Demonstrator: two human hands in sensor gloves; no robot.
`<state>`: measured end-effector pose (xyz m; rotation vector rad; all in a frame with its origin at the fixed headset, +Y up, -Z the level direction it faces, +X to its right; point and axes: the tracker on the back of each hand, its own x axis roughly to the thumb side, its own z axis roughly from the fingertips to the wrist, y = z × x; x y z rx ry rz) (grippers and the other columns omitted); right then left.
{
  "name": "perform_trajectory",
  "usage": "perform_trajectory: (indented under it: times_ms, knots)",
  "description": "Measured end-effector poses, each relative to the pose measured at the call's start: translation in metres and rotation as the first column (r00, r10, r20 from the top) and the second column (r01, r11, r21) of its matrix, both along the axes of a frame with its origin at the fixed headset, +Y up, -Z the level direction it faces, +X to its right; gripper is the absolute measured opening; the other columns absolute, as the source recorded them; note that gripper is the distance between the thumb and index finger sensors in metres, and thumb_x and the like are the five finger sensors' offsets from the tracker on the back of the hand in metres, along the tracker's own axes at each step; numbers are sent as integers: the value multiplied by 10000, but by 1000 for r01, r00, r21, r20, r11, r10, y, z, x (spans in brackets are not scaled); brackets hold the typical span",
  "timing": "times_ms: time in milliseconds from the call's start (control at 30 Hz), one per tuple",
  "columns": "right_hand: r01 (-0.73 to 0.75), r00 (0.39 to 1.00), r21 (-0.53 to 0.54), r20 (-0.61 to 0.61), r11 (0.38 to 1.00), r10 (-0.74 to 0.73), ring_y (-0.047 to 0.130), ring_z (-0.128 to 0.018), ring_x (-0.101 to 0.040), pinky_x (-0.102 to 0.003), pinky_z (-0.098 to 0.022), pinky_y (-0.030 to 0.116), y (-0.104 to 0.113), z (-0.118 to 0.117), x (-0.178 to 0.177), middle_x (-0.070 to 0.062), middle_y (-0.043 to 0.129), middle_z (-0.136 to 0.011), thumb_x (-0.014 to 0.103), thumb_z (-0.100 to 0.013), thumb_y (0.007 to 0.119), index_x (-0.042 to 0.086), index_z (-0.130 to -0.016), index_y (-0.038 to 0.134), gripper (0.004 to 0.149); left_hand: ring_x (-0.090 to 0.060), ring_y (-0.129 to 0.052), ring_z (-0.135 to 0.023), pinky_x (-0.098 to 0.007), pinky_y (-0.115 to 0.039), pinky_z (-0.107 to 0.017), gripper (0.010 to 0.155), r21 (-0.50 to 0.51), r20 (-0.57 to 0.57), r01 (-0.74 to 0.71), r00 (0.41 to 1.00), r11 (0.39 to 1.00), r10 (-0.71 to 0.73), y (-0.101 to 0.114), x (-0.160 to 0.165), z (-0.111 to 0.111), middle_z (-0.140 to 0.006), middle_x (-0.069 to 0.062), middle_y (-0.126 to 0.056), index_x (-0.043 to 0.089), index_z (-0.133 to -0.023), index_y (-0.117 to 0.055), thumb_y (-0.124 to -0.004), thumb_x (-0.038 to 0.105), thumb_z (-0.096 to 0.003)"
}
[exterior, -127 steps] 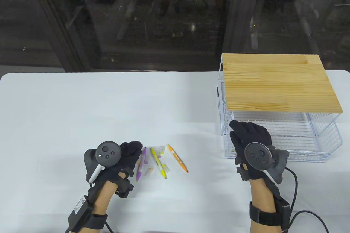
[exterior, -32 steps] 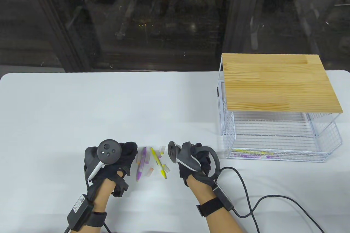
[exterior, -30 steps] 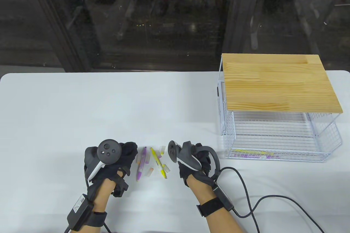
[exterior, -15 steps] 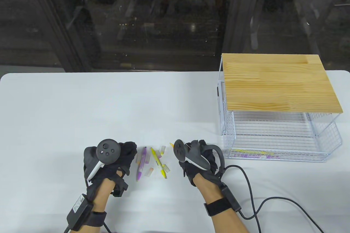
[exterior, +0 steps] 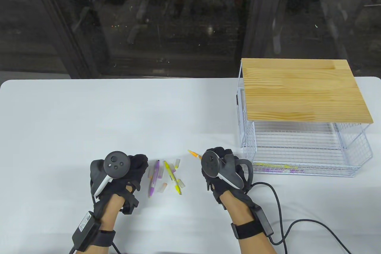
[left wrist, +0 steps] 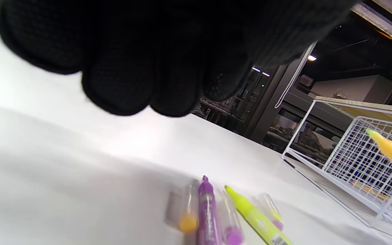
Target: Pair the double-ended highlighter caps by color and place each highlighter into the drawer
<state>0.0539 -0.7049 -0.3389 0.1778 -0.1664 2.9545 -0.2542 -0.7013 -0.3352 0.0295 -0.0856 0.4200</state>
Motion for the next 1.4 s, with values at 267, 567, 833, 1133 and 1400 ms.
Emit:
perform_trajectory:
  times_ms: [267,567,833,1133,1400]
  knots:
    - [26,999,25,-32,999,-25,984,-607,-279,-453,-463,830,9,6,2,-29,959,-792,368,-363,942,285,-815,817,476,-361,-1015,-564,-575,-837,-412,495,7,-9,5,1000,1000,-5,1,-2,0,-777,-46,-1016,260,-850,-923,-776,464,-423]
    - [37,997,60,-66,997,-33,976,-582,-262,-450,-466,824,12,13,-1,-3,962,-775,352,-366,943,294,-862,879,503,-360,-1016,-561,-575,-837,-411,492,42,-11,18,1000,999,-17,2,-1,-1,-770,-44,-1021,259,-846,-926,-782,462,-421]
    - [32,997,66,-67,997,-28,976,-593,-252,-445,-471,824,12,14,-2,14,958,-780,361,-366,940,337,-851,876,490,-294,-1020,-453,-527,-863,-356,472,55,-19,119,993,991,-118,-3,6,-5,-728,-15,-1038,275,-829,-937,-867,435,-390]
    - [23,997,35,-81,999,-20,981,-588,-256,-449,-468,825,9,14,-4,8,967,-774,362,-367,944,317,-850,885,488,-263,-1019,-402,-502,-873,-321,476,-15,-56,293,954,956,-293,-21,21,-20,-656,1,-1054,277,-793,-964,-912,468,-361]
    - [11,997,21,-82,1000,-10,980,-591,-261,-454,-471,822,9,14,-5,4,968,-776,359,-369,942,307,-851,884,487,-272,-1016,-414,-507,-870,-327,503,-81,-42,381,922,921,-385,-36,31,-29,-656,-2,-1050,274,-793,-967,-900,518,-358]
